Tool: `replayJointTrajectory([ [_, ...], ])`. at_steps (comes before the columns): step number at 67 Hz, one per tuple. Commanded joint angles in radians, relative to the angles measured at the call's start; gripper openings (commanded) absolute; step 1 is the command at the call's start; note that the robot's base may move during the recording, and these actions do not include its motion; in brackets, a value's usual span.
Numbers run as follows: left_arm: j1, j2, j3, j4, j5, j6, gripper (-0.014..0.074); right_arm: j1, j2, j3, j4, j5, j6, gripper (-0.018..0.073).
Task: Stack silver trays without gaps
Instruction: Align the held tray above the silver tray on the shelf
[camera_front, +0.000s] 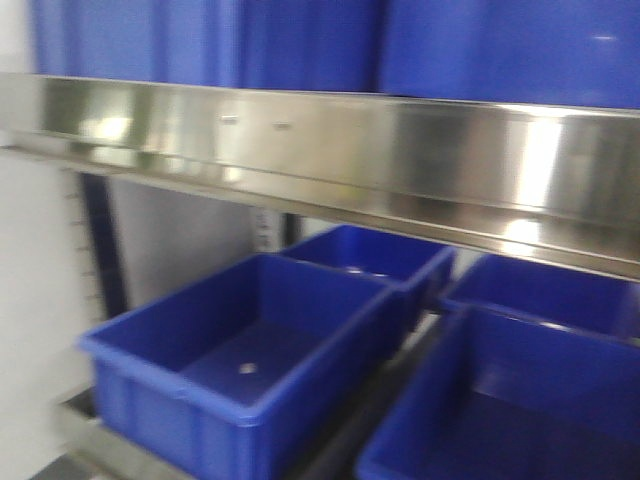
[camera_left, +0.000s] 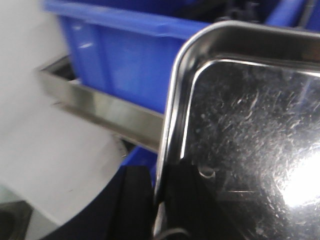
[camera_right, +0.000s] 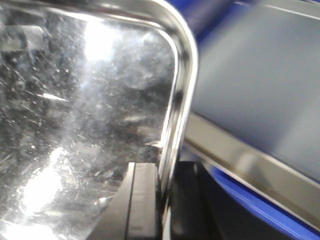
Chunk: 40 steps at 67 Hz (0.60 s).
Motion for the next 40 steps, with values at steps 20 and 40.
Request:
replayJointTrajectory([
  [20, -0.017, 0.005, -0.005, -0.028, -0.093, -0.011, -0.0017, 0.018, -0.003, -0.014, 0.021, -0.369, -0.009, -0.0006],
  [40, -0.017, 0.005, -0.005, -0.028, -0.093, -0.011, -0.0017, 0.018, -0.003, -0.014, 0.021, -0.369, -0.009, -0.0006],
])
